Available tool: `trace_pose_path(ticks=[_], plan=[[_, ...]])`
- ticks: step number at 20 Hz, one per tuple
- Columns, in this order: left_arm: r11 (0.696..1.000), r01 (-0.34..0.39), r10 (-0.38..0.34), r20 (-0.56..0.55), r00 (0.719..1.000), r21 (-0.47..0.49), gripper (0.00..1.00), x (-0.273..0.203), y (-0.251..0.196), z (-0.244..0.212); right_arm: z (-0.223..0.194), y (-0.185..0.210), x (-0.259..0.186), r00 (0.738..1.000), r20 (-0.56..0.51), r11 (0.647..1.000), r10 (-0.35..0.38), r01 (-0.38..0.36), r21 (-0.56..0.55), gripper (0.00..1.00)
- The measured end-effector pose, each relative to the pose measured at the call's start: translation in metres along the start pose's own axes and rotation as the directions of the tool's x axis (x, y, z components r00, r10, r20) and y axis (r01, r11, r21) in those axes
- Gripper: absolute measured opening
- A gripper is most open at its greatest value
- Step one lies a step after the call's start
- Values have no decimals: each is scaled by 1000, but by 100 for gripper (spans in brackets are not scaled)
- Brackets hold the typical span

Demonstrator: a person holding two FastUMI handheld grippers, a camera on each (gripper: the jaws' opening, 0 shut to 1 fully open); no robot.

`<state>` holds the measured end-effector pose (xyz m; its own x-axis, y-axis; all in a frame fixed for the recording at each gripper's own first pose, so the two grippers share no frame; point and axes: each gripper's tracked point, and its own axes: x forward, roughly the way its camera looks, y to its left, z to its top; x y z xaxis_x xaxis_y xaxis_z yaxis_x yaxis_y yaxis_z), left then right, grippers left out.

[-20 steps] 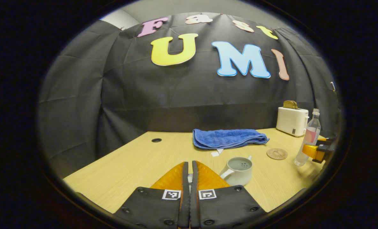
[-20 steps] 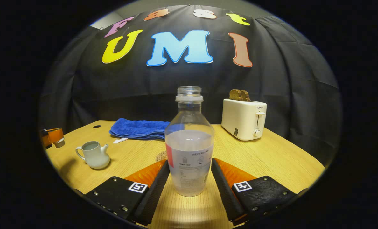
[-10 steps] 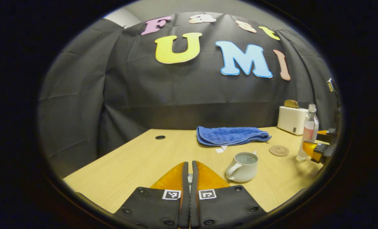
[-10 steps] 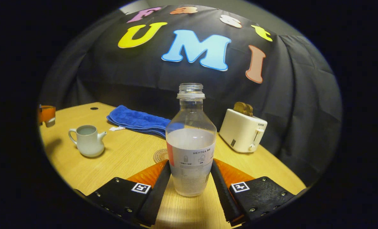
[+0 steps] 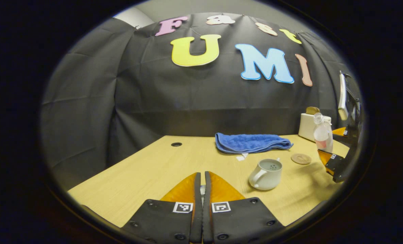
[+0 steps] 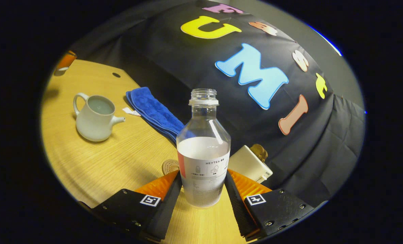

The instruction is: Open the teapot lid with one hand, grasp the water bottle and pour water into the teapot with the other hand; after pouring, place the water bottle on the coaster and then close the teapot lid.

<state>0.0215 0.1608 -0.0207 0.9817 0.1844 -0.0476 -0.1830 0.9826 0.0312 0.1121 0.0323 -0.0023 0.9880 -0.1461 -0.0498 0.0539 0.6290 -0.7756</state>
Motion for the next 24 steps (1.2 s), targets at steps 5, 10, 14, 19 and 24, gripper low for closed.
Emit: trace_pose_path(ticks=[5,10,14,19,24], plan=[[1000,-4,4,-14,1000,-7,6,1,9,-8,13,9,3,999,24,978,-22,27,-209,77],[1000,-6,5,-22,1000,-12,6,2,14,-13,30,15,0,995,82,921,-49,77,-382,77],[1000,-4,4,-30,1000,-16,7,3,16,-16,41,19,5,992,116,863,-51,102,-494,76],[1000,-6,5,-34,999,-17,7,4,21,-19,53,20,7,985,164,768,-52,145,-624,76],[1000,-9,8,-41,999,-20,7,4,26,-24,61,21,5,980,194,673,-49,176,-719,76]])
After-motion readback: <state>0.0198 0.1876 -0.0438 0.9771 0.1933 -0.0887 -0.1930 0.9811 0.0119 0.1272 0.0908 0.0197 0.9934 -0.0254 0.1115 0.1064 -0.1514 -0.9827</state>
